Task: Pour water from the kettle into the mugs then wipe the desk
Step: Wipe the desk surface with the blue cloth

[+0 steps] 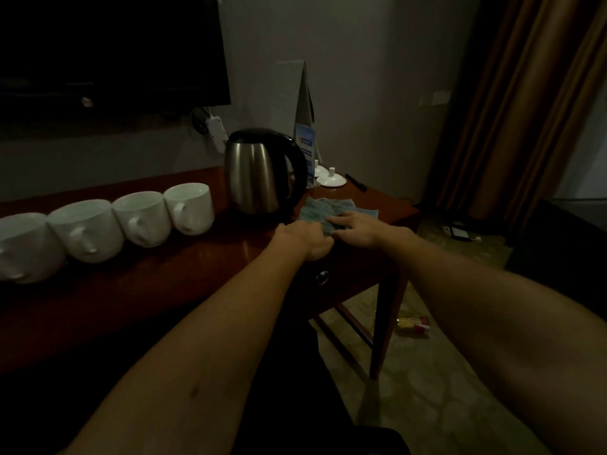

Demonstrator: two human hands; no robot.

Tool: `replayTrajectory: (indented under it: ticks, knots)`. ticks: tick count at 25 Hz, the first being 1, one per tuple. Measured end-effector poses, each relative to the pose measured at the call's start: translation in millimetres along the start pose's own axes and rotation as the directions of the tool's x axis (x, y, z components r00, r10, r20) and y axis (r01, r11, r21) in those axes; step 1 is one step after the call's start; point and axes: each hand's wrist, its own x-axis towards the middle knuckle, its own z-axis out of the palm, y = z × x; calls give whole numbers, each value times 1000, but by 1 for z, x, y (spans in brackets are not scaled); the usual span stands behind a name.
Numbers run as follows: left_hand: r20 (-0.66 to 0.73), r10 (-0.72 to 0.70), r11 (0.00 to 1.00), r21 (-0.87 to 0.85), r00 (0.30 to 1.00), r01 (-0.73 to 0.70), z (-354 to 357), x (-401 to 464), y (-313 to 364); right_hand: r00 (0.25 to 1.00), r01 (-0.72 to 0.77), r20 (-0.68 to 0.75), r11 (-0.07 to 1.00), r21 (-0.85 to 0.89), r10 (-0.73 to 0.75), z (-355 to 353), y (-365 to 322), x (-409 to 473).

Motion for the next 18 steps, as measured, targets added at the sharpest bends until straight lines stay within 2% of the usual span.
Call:
replayTrajectory:
  ticks: [9, 18]
  knots:
    - [-29, -53, 996, -74, 998, 51, -17, -56, -33, 999, 51, -2, 999, 7, -51, 15, -45, -7]
    - [-72, -59, 998, -28, 996, 57, -20, -66, -43, 993, 121, 6, 993, 1, -121, 15, -68, -16]
